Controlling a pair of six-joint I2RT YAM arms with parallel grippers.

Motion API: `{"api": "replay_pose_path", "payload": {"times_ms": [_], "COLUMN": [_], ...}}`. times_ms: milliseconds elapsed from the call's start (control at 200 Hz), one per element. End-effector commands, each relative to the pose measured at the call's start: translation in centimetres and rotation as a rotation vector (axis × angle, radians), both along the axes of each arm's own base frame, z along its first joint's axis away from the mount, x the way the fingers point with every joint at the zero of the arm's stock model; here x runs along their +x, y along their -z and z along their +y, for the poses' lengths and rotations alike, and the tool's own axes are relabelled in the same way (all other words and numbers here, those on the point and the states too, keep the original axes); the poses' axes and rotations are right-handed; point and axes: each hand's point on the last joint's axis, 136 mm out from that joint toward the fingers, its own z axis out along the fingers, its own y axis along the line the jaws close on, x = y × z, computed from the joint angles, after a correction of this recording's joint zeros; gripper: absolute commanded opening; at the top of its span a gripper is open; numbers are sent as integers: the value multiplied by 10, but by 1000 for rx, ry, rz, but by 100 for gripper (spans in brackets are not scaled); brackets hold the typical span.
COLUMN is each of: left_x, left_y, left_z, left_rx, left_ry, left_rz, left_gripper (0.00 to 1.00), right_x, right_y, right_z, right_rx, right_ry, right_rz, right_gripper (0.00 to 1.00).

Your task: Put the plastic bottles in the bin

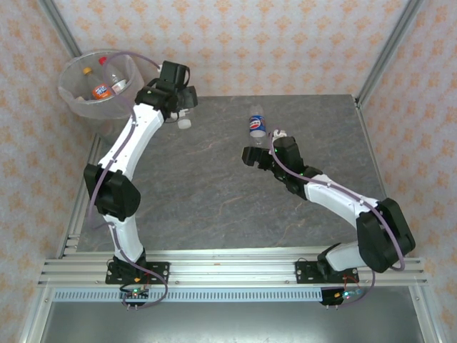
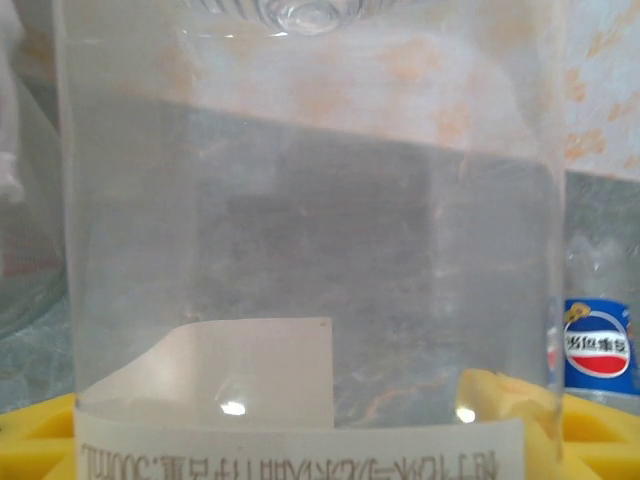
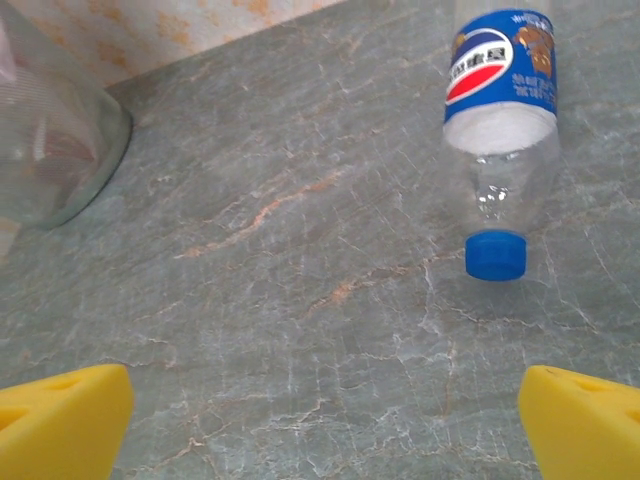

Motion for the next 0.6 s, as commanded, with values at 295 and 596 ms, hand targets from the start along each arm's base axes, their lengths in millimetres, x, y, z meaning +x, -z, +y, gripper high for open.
{"api": "replay_pose_path", "payload": {"times_ms": [295, 596], "left_x": [-19, -18], "left_y": [-73, -111], "left_z": [68, 126], "left_rx": [45, 98], "left_ry": [-112, -244], "left_rz": [-130, -224], "left_gripper": [53, 53], "right_x": [-6, -7], "right_y": [-47, -45], "right_z": [-4, -10], "right_rx": [46, 42], "right_ry": [-16, 7], "right_rz": [-205, -215], "right_gripper": [99, 99]}}
